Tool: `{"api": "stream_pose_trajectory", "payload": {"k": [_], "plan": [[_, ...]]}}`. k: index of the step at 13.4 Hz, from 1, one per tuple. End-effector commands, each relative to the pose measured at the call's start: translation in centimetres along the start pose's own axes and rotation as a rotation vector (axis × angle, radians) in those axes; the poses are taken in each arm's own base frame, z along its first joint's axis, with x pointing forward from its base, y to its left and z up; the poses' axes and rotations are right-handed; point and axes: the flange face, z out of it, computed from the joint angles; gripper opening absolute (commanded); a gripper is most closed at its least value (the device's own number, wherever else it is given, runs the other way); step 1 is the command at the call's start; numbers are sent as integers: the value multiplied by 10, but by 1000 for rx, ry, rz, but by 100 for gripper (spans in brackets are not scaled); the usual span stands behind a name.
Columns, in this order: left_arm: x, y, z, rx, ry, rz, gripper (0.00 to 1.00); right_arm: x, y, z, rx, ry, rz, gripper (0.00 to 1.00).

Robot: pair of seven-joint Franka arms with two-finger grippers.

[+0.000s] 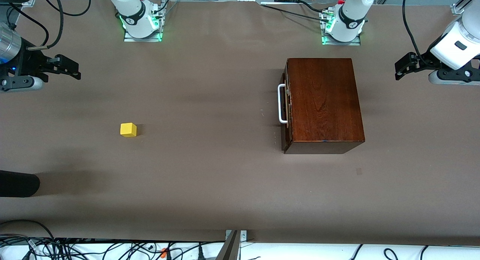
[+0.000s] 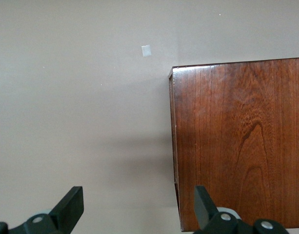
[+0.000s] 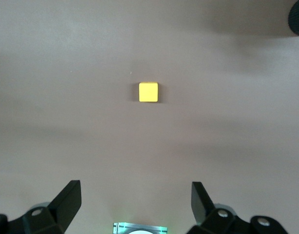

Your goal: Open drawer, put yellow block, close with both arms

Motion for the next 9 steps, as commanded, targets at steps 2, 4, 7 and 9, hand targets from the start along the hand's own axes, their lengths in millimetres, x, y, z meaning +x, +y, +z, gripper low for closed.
{"api": "stream_pose_trajectory", "payload": {"k": [2,4,7,9], "plan": [[5,2,-8,-6,-1,-4,100,2,0,-6,-13,7,6,100],[5,3,-8,-10,-9,-4,100,2,0,-6,-13,7,6,100],[5,2,-7,-11,-10,-4,100,2,0,-6,-13,7,6,100],[6,3,-7,-11,-10,-4,100,2,0,-6,-13,7,6,100]]}}
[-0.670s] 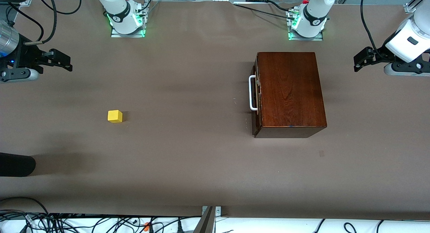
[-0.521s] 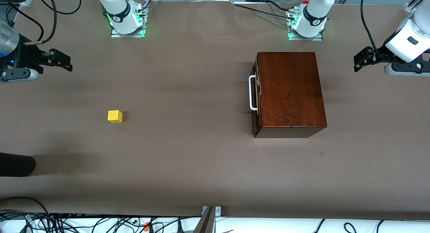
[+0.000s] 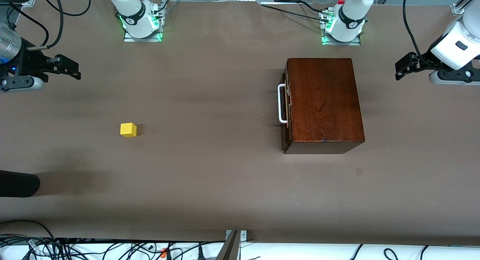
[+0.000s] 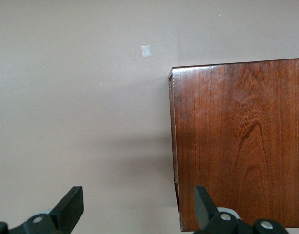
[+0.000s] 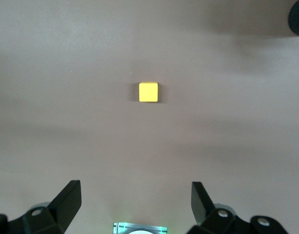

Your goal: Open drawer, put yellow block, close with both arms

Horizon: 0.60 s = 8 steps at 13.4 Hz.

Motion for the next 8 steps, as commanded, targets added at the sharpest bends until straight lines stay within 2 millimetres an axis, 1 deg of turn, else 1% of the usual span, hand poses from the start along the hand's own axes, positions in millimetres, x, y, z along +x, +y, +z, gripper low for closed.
{"api": "stream_pose_trajectory", "payload": {"k": [1,2,4,5,6,7,8], "plan": [[3,3,-6,-13,-8,-3,100,2,0,-6,-13,7,6,100],[3,4,-6,-13,-10,-2,100,2,0,-6,-13,7,6,100],[-1,15,-6,-11,-30,16,100,2,0,-6,-13,7,6,100],[-2,22,-11,-9,-30,30,100,2,0,-6,-13,7,6,100],[-2,28,-11,-8,-33,41,100,2,0,-6,-13,7,6,100],[1,36,-7,-13,-40,59,100,2,0,-6,-13,7,6,100],[5,50,-6,-67,-43,75,100,2,1,-6,-12,7,7,100]]}}
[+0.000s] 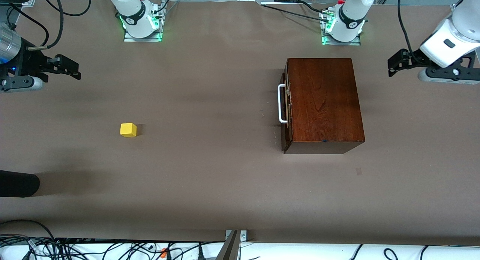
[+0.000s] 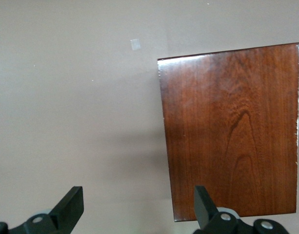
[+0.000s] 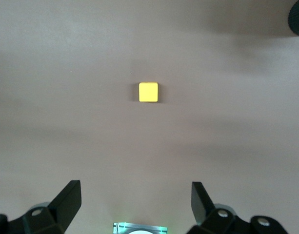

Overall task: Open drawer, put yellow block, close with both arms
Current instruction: 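Move the left gripper over the box to the white drawer handle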

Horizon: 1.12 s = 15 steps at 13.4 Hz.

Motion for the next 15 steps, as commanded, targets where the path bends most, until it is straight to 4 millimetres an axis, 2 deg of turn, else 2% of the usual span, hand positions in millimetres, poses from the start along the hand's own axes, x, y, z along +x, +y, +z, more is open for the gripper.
{"api": "stream_pose_trajectory", "payload": {"k": [1,2,4,7,8,10,15], "plan": [[18,29,3,-129,-32,32,100,2,0,-6,-13,7,6,100],[18,37,12,-146,-68,41,100,2,0,-6,-13,7,6,100],[14,66,29,-147,-173,102,100,2,1,-6,-12,7,7,100],[17,130,51,-138,-215,192,100,2,1,-6,-12,7,7,100],[20,152,58,-133,-203,182,100,2,1,-6,-12,7,7,100],[30,180,74,-144,-185,139,100,2,1,-6,-12,7,7,100],[30,272,117,-129,-156,89,100,2,1,-6,-12,7,7,100]]}}
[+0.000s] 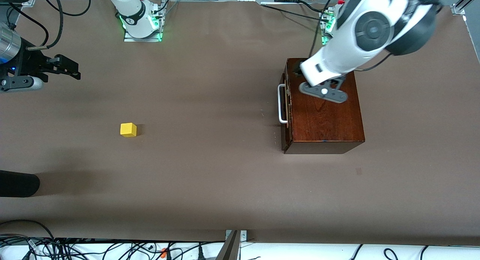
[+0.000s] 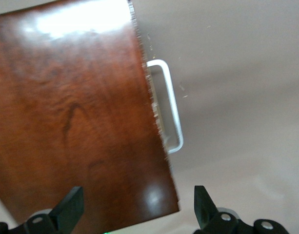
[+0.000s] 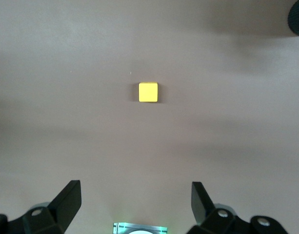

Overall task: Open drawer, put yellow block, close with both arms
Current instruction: 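Move the left gripper over the box to the white drawer handle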

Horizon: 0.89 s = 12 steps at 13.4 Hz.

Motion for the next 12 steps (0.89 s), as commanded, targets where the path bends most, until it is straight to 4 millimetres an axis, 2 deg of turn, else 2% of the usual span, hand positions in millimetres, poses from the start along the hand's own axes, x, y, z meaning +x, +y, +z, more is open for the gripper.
{"api": "stream_pose_trajectory", "payload": {"k": [1,3,5,6,8,10,12], "plan": [[8,47,23,60,23,-35,100,2,0,-6,-12,6,6,100],[6,82,51,116,21,-59,100,2,0,-6,-14,6,6,100],[12,99,70,163,65,-106,100,3,3,-5,-11,8,9,100],[6,109,78,200,75,-105,100,4,3,-6,-8,16,10,100],[10,114,84,206,91,-103,100,4,5,-6,-5,22,12,100],[20,113,99,223,104,-92,100,6,6,-5,-7,25,9,100],[21,122,110,237,121,-73,100,7,7,-6,-11,34,-37,100]]}}
